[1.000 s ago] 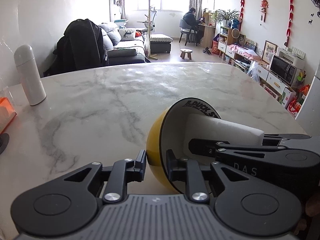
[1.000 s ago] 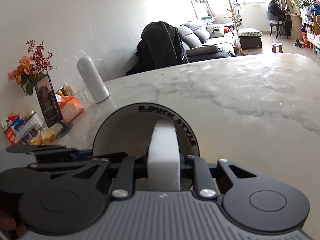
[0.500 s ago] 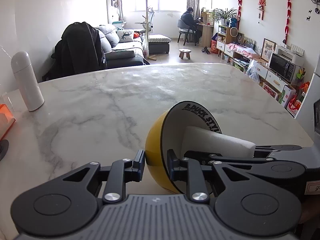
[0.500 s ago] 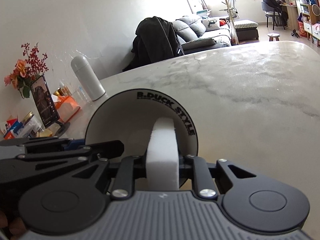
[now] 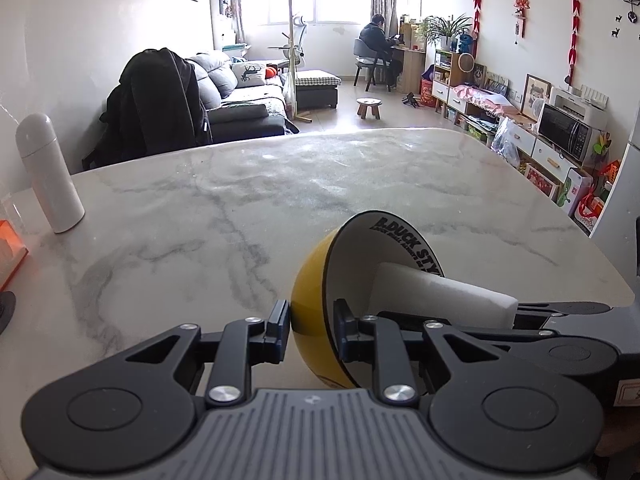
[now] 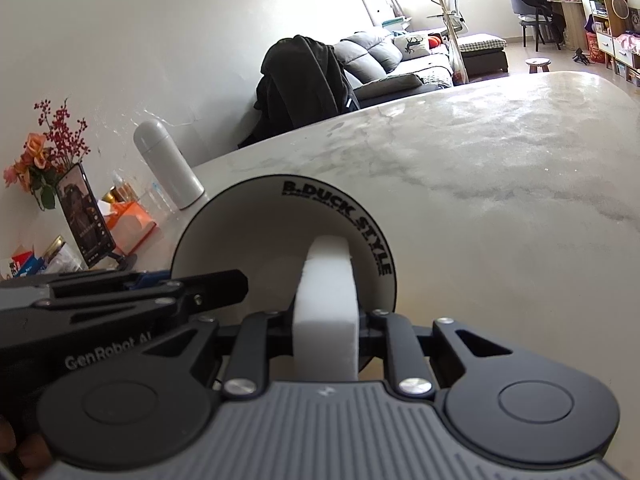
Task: Clean bowl
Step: 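Rub the white sponge around the bowl's inner wall with the right gripper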
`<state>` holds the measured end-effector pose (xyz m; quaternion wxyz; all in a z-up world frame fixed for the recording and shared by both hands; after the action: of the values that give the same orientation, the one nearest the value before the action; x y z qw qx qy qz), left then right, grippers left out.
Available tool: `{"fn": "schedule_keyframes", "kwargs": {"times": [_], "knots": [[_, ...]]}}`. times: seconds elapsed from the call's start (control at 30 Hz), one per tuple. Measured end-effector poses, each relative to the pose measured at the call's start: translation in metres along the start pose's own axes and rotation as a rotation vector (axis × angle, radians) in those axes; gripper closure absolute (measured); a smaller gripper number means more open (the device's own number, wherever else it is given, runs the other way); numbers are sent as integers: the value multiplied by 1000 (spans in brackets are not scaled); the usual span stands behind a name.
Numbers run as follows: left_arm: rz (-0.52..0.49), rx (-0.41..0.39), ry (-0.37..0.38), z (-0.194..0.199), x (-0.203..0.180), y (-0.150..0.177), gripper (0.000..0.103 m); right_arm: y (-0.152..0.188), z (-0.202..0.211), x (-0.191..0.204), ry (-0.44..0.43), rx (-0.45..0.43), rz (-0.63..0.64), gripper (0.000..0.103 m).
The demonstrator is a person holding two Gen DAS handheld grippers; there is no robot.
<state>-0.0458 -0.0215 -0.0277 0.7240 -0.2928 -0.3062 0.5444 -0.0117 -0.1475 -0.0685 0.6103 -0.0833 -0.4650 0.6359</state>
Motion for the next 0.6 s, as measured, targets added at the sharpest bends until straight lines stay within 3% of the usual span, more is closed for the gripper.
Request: {"fn": "schedule_keyframes", "kwargs": {"times": [0.3,0.6], "knots": [[-1,0,-1,-5,-3,-2,79,-10,14,1,16,-50,16,82],[10,22,9,-11,0,-2,82,-2,4,-4,-7,0,21,82]]}}
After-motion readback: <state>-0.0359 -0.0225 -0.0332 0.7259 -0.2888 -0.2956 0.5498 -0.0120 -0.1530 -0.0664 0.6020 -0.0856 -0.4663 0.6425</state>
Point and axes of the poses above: each gripper's, at about its wrist camera, not at the fingertips, and z roughly against the way its jaws point, x to its left, y to its underside, the point moved 1 cm from there along -z, roughly the way its jaws point, and after that the axes turned 5 degrees about -z, right-handed, at the moved point
